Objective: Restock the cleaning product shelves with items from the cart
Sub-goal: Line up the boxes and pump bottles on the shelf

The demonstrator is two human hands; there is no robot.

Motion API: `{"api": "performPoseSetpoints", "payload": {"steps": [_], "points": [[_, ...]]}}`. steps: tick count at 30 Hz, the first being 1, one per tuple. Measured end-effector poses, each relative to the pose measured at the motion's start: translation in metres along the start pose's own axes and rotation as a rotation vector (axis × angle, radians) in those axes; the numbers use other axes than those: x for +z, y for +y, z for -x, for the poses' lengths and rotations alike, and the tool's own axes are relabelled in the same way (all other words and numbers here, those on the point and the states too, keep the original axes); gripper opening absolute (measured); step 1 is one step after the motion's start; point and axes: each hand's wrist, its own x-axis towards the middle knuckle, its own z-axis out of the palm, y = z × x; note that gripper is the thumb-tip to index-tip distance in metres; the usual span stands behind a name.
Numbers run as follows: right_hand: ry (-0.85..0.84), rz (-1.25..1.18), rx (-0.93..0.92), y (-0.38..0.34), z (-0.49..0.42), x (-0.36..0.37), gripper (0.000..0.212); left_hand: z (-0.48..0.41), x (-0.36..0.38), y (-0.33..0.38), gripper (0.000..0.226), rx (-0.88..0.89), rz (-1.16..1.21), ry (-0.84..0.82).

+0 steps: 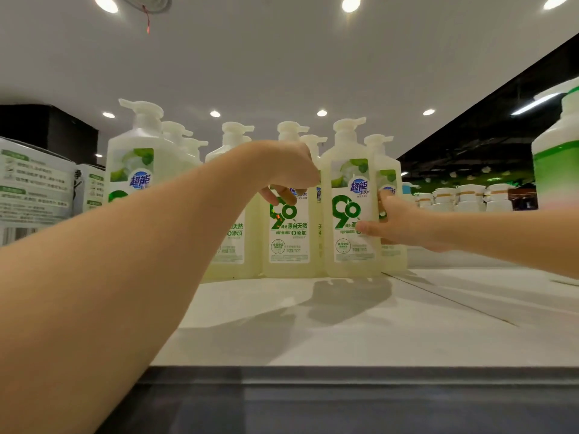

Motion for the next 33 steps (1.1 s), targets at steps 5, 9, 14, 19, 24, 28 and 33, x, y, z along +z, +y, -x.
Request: {"api": "performPoseSetpoints", "payload": {"steps": [5,9,14,19,24,28,33], "points": [[-0.053,-0.001,0.128,0.018,0.006,0.013,0.046,0.006,-0.001,0.004,0.029,0.016,0.013,-0.012],[-0.167,0.453,0.150,0.004,0.011,0.004,0.070,0.007,0.003,0.009,0.022,0.030,-0.007,-0.056],[-0.580,0.824,0.219,-0.034,0.034,-0.037,0.066,0.008,0.011,0.011,0.016,0.170,-0.120,-0.243],[-0.573,0.656,0.080,-0.047,0.082,-0.079,0.052,0.017,0.015,0.022,0.011,0.315,-0.074,-0.378],[-0.312,0.496,-0.170,-0.036,0.152,-0.096,0.044,0.017,0.016,0.029,0.011,0.417,-0.135,-0.281],[-0.100,0.210,-0.383,-0.027,0.194,-0.096,0.043,0.033,0.012,0.046,0.013,0.540,-0.077,-0.162],[0.030,0.311,-0.547,-0.008,0.203,-0.077,0.039,0.055,0.007,0.063,0.020,0.564,-0.167,-0.075]]}}
